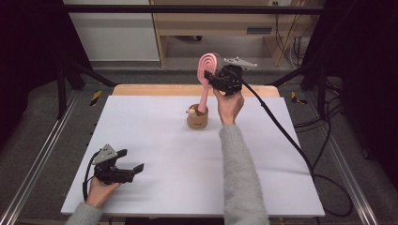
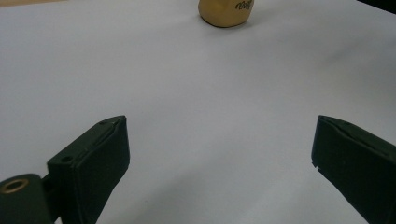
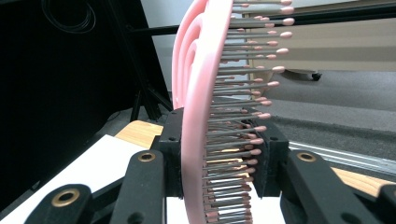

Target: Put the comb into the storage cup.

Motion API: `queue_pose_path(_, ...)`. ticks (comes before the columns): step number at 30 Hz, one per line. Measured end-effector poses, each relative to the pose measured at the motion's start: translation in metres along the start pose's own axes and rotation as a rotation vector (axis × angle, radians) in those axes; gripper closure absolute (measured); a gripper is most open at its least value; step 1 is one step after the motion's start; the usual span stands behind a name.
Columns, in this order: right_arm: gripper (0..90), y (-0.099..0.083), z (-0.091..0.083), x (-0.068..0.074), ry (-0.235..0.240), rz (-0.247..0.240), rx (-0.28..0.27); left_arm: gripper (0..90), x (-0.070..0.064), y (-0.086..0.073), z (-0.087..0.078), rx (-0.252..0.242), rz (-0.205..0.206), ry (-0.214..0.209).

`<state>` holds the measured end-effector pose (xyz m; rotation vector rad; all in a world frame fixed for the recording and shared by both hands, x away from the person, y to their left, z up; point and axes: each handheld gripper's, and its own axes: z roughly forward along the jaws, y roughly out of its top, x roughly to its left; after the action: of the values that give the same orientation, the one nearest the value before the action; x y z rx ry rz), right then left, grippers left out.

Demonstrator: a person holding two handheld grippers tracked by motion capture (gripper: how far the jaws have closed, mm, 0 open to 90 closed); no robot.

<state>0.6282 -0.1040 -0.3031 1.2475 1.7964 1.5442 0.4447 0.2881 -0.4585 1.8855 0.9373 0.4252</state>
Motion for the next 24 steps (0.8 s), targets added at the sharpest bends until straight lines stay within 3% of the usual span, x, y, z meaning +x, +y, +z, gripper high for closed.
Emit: queue_pose_path(24, 63.1, -0.017, 0.018, 0.003, -0.027, -0.004, 0.036, 4.4, 0.000, 0.000, 0.001, 0.004, 0.003, 0.003)
